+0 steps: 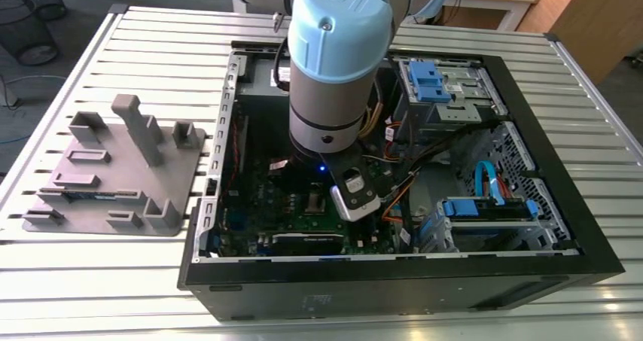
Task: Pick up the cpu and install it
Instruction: 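Place the cpu into insertion slot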
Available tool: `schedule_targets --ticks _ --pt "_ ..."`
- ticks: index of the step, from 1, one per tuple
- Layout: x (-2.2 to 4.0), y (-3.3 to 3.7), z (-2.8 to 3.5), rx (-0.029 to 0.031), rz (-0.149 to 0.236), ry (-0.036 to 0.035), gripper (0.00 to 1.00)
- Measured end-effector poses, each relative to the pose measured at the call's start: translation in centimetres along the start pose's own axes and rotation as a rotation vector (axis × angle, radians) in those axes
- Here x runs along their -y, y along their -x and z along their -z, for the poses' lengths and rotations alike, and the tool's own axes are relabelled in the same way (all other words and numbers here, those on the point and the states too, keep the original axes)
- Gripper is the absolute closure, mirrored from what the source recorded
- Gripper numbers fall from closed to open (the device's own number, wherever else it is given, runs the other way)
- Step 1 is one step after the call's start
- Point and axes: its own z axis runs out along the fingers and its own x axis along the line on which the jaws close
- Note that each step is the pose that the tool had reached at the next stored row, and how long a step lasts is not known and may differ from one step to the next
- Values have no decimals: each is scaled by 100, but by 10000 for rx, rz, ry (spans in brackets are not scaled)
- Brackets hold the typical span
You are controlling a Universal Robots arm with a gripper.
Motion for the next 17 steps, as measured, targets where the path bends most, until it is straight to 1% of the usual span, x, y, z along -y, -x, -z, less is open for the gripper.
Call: schedule_targets --ticks 1,2,4,5,9,10,12,13,17 --pt "0 0 0 0 0 0 75" --pt "0 0 0 0 0 0 75" --pt "0 0 1 0 0 0 86" --pt "0 0 1 0 0 0 89" --pt "0 0 2 0 0 0 89" --pt "0 0 2 2 1 -9 89" --pt "0 0 3 4 -2 -186 89" --pt "0 1 2 5 -1 -205 89" --pt "1 1 -13 6 -2 -207 89"
